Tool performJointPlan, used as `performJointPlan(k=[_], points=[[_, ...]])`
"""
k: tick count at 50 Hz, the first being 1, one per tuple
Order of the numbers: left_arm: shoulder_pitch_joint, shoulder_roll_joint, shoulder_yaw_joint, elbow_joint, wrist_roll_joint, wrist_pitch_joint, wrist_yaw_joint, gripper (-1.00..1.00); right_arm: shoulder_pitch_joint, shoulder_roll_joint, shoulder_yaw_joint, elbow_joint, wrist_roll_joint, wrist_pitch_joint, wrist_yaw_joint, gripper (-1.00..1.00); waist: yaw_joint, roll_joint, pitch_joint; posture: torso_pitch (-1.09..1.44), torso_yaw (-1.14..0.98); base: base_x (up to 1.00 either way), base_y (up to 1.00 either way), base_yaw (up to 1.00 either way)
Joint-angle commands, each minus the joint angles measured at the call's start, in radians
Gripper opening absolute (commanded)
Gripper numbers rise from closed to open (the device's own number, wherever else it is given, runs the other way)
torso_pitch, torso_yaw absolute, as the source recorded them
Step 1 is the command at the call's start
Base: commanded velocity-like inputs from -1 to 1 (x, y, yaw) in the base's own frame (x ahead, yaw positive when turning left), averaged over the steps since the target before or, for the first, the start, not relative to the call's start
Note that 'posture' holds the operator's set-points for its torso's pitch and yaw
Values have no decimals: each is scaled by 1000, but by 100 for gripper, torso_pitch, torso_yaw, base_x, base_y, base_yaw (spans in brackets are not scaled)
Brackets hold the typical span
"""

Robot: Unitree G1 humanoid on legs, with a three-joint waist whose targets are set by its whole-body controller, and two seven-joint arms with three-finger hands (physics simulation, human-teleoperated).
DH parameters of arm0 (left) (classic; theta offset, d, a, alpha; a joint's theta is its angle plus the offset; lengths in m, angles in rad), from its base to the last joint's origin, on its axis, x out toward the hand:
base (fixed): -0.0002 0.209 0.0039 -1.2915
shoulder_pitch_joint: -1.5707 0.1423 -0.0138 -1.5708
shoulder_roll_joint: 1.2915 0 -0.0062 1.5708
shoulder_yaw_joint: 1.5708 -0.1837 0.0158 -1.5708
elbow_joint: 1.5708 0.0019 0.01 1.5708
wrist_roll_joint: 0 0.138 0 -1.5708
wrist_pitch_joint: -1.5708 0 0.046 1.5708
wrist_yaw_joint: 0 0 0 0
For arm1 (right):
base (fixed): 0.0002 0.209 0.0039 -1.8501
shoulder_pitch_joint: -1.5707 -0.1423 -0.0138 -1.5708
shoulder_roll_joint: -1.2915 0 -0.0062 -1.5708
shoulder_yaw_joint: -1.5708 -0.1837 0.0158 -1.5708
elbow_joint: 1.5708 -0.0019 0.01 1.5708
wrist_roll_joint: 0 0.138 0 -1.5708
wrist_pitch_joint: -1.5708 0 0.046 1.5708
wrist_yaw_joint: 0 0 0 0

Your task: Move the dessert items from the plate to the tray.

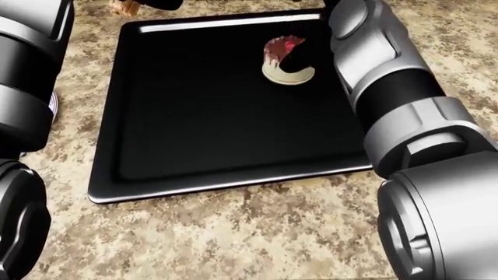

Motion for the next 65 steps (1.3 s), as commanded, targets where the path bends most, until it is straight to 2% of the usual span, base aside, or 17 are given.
performJointPlan(k=[1, 12, 16, 19, 21, 24, 29, 37, 43, 49, 58, 65], points=[[-44, 12, 5, -40, 0, -26, 13, -100, -42, -12, 1, -40, -9, -21, -13, 96, 0, 1, -37, 0, 0, 0, 0, 0], [-45, 12, 5, -33, 1, -31, 14, -100, -60, -20, -20, -45, 7, -18, -21, 100, 0, 0, -39, 0, 0, 0, 0, 0], [-35, 1, -8, -28, 11, -58, 4, -100, -113, -46, -89, -61, 90, -1, -103, 100, 2, -1, -38, 0, 0, 0, 0, 0], [-26, -3, -21, -24, 30, -73, -2, -100, -147, -71, -119, -73, 152, -15, -156, 100, 5, -2, -36, 0, 0, 0, 0, 0], [-23, -6, -25, -18, 44, -78, 2, -100, -152, -79, -104, -73, 164, -29, -153, 100, 5, -4, -34, 0, 0, 0, 0, 0], [-12, -13, -43, -5, 79, -92, 3, -100, -168, -96, -110, -79, 199, -40, -187, 100, 3, -7, -33, 0, 0, 0, 0, 0], [-12, -28, -70, 35, 157, -107, 40, -100, -185, -114, -100, -82, 233, -44, -192, 100, 3, -14, -35, 0, 0, 0, 0, 0], [-97, -54, -149, 136, 364, -59, -9, -100, -201, -129, -89, -90, 270, -48, -191, 100, 5, -22, -32, 0, 0, 0, 0, 0], [-101, -78, -193, 177, 527, -51, -22, -100, -203, -128, -78, -91, 276, -50, -186, 100, 6, -27, -30, 0, 0, 0, 0, 0], [-69, -111, -236, 195, 698, -81, 39, -100, -202, -128, -74, -89, 278, -55, -187, 100, 6, -31, -31, 0, 0, 0, 0, 0], [-39, -154, -214, 199, 831, -143, 95, -100, -201, -123, -68, -88, 273, -57, -182, 100, 6, -38, -34, 0, 0, 0, 0, 0], [-13, -183, -190, 199, 875, -196, 113, -100, -199, -117, -65, -86, 267, -63, -179, 100, 7, -38, -34, 0, 0, 0, 0, 0]])
